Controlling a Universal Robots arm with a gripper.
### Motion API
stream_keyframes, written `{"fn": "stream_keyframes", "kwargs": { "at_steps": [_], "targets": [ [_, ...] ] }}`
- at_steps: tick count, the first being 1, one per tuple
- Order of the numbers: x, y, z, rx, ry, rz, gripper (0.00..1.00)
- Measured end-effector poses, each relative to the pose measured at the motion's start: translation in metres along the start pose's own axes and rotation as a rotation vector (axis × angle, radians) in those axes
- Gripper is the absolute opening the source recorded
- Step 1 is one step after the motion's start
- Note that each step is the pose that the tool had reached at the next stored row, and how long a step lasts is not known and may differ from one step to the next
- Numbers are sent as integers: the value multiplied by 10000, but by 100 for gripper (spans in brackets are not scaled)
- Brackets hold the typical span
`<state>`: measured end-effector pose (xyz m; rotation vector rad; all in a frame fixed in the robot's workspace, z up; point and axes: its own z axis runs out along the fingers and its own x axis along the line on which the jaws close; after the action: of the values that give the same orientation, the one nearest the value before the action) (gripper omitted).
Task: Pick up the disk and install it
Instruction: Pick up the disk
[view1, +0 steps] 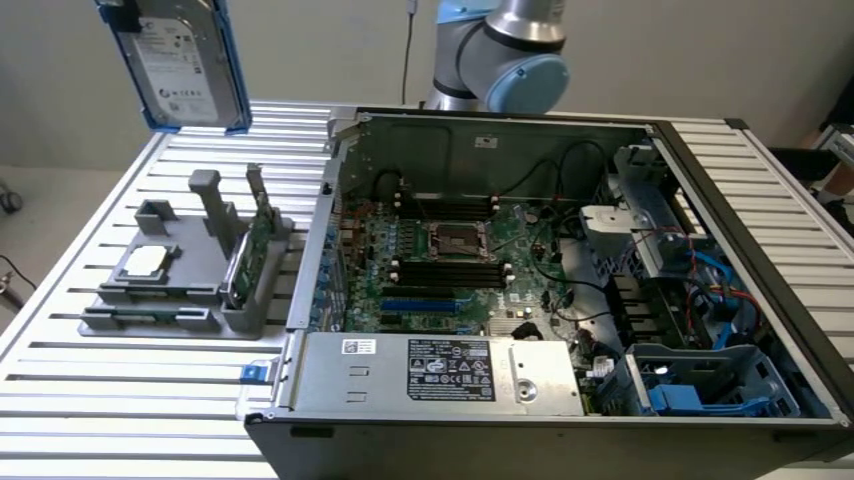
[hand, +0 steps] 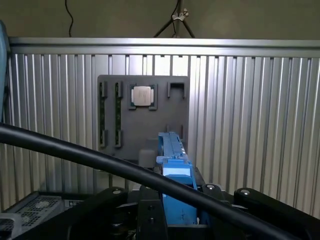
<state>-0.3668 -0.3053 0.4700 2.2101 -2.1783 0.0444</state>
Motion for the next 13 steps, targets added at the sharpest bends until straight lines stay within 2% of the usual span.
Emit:
{"fn": "stream_keyframes", "kwargs": {
  "at_steps": [13],
  "targets": [
    [192,-584,-181,-39,-6,-2,33]
  ]
}}
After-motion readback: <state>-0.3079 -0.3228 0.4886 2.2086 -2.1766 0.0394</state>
